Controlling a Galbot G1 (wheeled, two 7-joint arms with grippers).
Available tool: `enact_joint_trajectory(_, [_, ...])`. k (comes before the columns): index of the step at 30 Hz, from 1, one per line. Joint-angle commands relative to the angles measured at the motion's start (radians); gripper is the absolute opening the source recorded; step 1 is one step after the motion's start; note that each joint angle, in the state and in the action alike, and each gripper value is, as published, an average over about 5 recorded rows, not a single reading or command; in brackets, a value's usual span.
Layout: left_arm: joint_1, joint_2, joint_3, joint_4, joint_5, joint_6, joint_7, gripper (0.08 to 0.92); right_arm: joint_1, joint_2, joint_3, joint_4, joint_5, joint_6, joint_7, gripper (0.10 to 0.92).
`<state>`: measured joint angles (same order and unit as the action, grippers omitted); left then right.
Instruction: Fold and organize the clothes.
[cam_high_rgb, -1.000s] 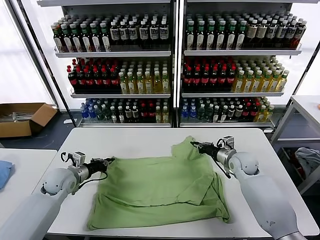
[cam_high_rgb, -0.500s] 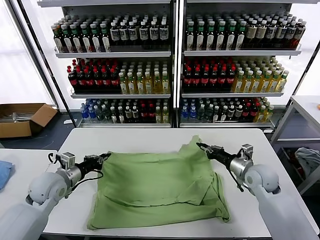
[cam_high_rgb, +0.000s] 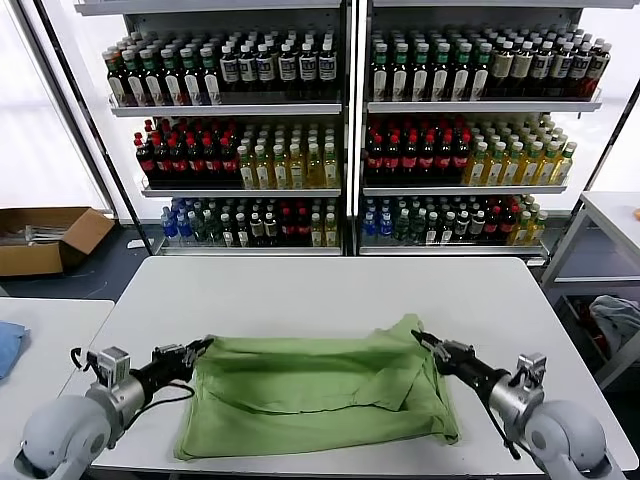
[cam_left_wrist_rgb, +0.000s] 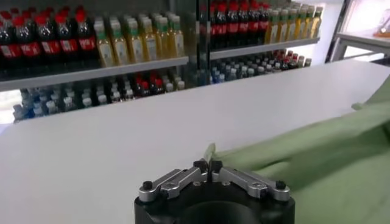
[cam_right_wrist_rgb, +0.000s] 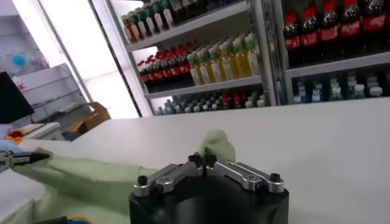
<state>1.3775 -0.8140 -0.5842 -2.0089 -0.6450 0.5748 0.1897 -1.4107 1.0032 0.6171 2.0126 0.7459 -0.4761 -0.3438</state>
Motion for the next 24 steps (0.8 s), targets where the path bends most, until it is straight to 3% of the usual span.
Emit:
enact_joint_trajectory(1, [0.264,-0.053,-0.111,-0.13,0.066,0.002,0.014,0.089,-0.352,0.026,0.114,0.165,-0.068,0.046,-0.007,0.106])
enact_joint_trajectory(5, [0.259,-0.06,-0.102,-0.13,0.089,0.002,0.011,0.089,-0.36,0.04,0.122,0.165,-0.083,0.054,0.022,0.108])
enact_joint_trajectory(9, [0.25,-0.066,-0.117,-0.135,0.094,0.002,-0.003,0.114,-0.303,0.039,0.161,0.134,-0.076,0.056,0.051,0.173])
enact_joint_trajectory(16, [0.307,-0.08,-0.242,-0.141,0.039,0.002,-0.035,0.306,-0.224,0.029,0.335,0.057,-0.061,0.116,0.036,0.371])
enact_joint_trajectory(19, [0.333,-0.127,-0.256,-0.165,-0.024,0.0,-0.106,0.392,-0.213,0.05,0.396,0.025,-0.071,0.163,0.031,0.458])
enact_joint_trajectory(24, [0.333,-0.281,-0.179,-0.201,-0.073,-0.06,-0.319,0.531,-0.238,0.094,0.447,0.004,-0.096,0.229,0.023,0.605])
